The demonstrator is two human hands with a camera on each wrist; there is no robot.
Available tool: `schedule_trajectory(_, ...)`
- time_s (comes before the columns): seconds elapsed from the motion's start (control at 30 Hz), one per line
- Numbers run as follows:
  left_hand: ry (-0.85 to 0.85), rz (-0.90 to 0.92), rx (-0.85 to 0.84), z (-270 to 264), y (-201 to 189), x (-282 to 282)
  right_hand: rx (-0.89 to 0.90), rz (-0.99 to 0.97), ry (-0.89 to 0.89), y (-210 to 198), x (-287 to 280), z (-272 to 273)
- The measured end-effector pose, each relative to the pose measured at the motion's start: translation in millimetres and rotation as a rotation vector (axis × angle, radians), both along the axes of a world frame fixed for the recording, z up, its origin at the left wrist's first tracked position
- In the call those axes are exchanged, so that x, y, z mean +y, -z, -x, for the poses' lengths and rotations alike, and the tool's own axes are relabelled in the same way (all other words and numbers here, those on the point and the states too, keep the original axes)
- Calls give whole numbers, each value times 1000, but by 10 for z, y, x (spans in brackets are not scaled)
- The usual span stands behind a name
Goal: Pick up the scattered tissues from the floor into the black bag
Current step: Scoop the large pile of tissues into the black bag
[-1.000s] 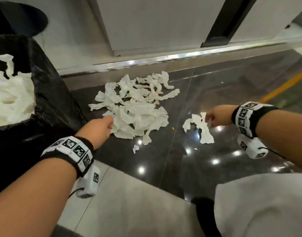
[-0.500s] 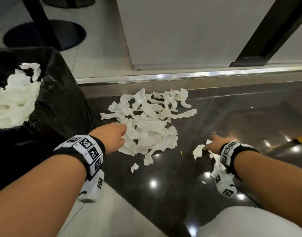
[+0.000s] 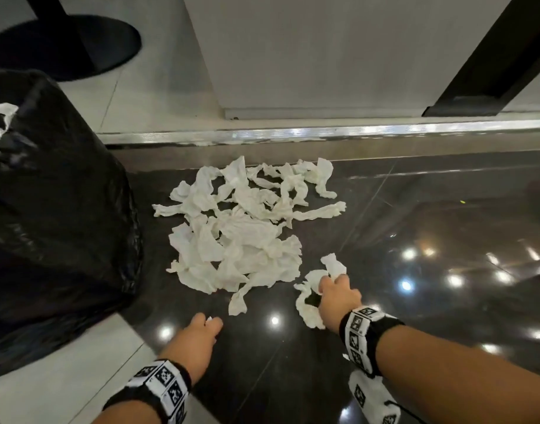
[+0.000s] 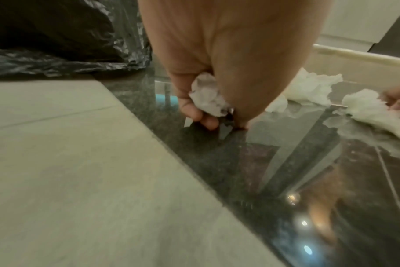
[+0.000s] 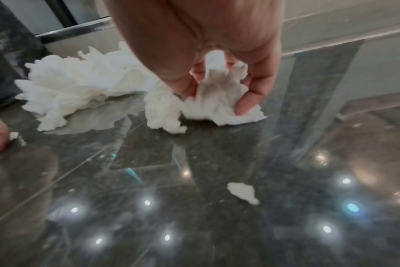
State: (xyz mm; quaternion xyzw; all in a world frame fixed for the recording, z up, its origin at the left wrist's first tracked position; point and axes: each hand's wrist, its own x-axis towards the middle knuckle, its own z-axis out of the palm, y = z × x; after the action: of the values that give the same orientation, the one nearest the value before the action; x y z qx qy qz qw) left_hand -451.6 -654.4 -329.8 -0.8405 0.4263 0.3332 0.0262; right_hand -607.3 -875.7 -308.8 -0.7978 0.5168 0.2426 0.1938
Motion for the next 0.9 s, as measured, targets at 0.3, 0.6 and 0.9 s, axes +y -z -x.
schedule_trajectory(0.3,-42,96,-90,-101,-191,-164,-471,-148,-56,-91,6,-218)
schedule_trajectory(0.6,-73,241,-53,-187,-342,-450,-148,-222,-707,69,363,-127)
schedule_trajectory(0.9,-12,32,-43,-251,-154,-322,-511,-96,-390,-371,210,-598)
